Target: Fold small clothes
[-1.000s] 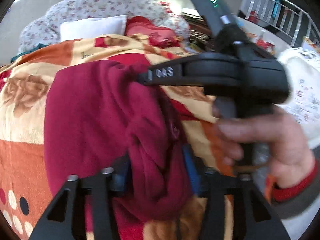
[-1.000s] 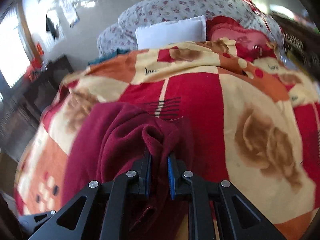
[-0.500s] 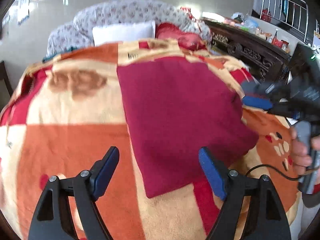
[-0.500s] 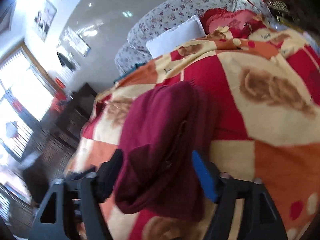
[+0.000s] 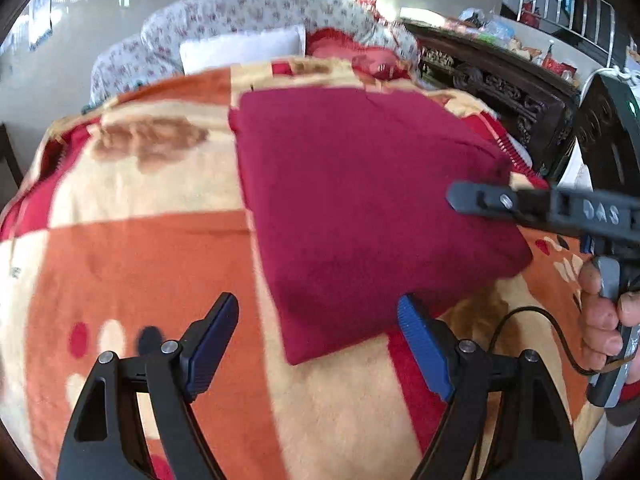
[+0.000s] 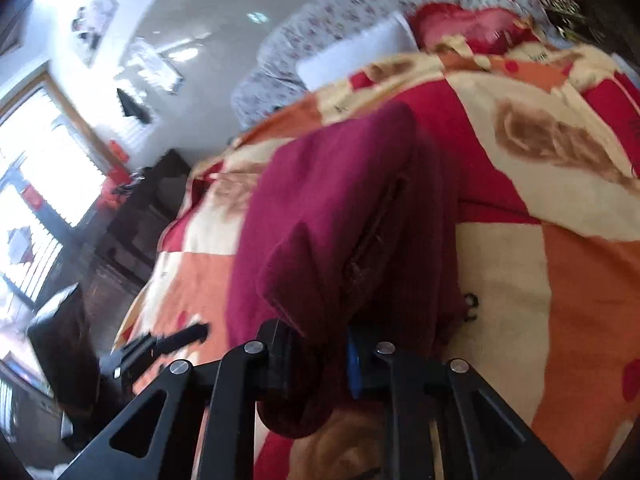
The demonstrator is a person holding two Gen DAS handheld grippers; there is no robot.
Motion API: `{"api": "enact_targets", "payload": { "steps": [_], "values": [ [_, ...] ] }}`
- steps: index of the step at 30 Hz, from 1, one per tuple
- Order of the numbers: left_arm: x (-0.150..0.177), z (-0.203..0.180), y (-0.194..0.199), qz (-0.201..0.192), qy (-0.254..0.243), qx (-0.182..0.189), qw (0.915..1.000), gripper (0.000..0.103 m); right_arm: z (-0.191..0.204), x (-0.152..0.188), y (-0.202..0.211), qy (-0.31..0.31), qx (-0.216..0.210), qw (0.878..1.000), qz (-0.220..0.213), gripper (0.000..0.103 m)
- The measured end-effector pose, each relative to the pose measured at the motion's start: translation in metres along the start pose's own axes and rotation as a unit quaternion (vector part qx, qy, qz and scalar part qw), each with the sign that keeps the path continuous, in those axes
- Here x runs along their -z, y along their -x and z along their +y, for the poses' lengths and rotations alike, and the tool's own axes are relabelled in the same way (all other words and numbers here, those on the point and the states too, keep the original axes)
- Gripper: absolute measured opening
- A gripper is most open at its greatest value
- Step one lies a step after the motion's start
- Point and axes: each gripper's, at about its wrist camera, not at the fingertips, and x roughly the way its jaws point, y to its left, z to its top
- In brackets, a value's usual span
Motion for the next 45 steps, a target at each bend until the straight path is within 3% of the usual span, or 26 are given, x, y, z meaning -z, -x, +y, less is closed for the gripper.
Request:
{"api": "enact_targets", "payload": {
  "steps": [3,5,7,11,13,16,17,18,19,21,25,28,29,31,36,38,40,42,43,45],
  "values": [
    [-0.005,0.001,0.013,-0.021,0.002,-0.002,0.9998,0.081,-0.006,0.011,-0.008,0.013,0.036,0.999,0.016,0.022],
    [-0.01,0.001,0.005,-0.013,0.008,-0.003,0.9999,0.081,-0.02,0.01,-0.018,-0.006,0.052,0.998,0.025,0.03],
    [-0.011,0.0,-0.005,0.001,0.012,-0.01,0.9999,0.081,-0.022,0.007,-0.01,-0.017,0.041,0.999,0.018,0.037],
    [-0.009,0.0,-0.019,0.01,0.014,-0.018,0.9997,0.081,-0.006,-0.012,0.027,0.017,0.078,0.996,-0.05,0.066],
    [-0.01,0.001,-0.025,0.012,0.019,-0.024,0.9995,0.081,-0.009,-0.029,0.029,0.01,0.088,0.994,-0.062,0.069],
    [-0.013,0.001,-0.031,0.013,0.032,-0.019,0.9992,0.081,-0.015,-0.058,0.004,0.012,0.104,0.993,-0.045,0.068],
    [-0.013,0.0,-0.034,0.013,0.034,-0.018,0.9992,0.081,-0.017,-0.066,-0.008,0.019,0.112,0.993,-0.034,0.056],
    [-0.013,-0.001,-0.035,0.014,0.033,-0.018,0.9992,0.081,-0.015,-0.073,-0.018,0.042,0.122,0.991,-0.027,0.036],
    [-0.013,-0.003,-0.037,0.014,0.032,-0.019,0.9992,0.081,-0.009,-0.078,-0.026,0.071,0.146,0.986,-0.025,0.008],
    [-0.014,-0.005,-0.041,0.013,0.031,-0.019,0.9993,0.081,0.003,-0.084,-0.038,0.118,0.174,0.977,-0.028,0.008],
    [-0.015,-0.006,-0.052,0.013,0.041,-0.015,0.999,0.085,-0.008,-0.086,-0.064,0.145,0.23,0.962,-0.012,0.008],
    [-0.015,-0.004,-0.055,0.016,0.052,-0.01,0.9985,0.086,-0.014,-0.088,-0.053,0.125,0.213,0.969,-0.015,0.01],
    [-0.015,-0.005,-0.055,0.018,0.05,-0.012,0.9985,0.086,-0.012,-0.089,-0.044,0.115,0.207,0.972,-0.02,0.018],
    [-0.013,-0.006,-0.056,0.02,0.045,-0.018,0.9986,0.086,-0.003,-0.085,-0.027,0.101,0.192,0.976,-0.031,0.021],
    [-0.012,-0.007,-0.054,0.022,0.049,-0.022,0.9983,0.086,0.043,-0.042,-0.002,0.16,0.141,0.977,-0.023,0.021],
    [-0.011,-0.008,-0.052,0.023,0.047,-0.027,0.9983,0.086,0.047,-0.026,-0.007,0.18,0.164,0.97,-0.008,0.02],
    [-0.011,-0.01,-0.052,0.024,0.042,-0.032,0.9983,0.086,0.034,-0.015,-0.018,0.183,0.228,0.956,-0.003,0.02],
    [-0.01,-0.011,-0.053,0.024,0.043,-0.032,0.9983,0.086,0.012,-0.012,-0.028,0.144,0.232,0.962,0.005,0.024],
    [-0.009,-0.011,-0.054,0.027,0.045,-0.033,0.9981,0.086,0.006,-0.011,-0.03,0.129,0.224,0.966,0.006,0.033],
    [-0.008,-0.011,-0.054,0.028,0.047,-0.035,0.9978,0.086,0.007,-0.009,-0.025,0.123,0.214,0.969,-0.001,0.034]
  ]
}}
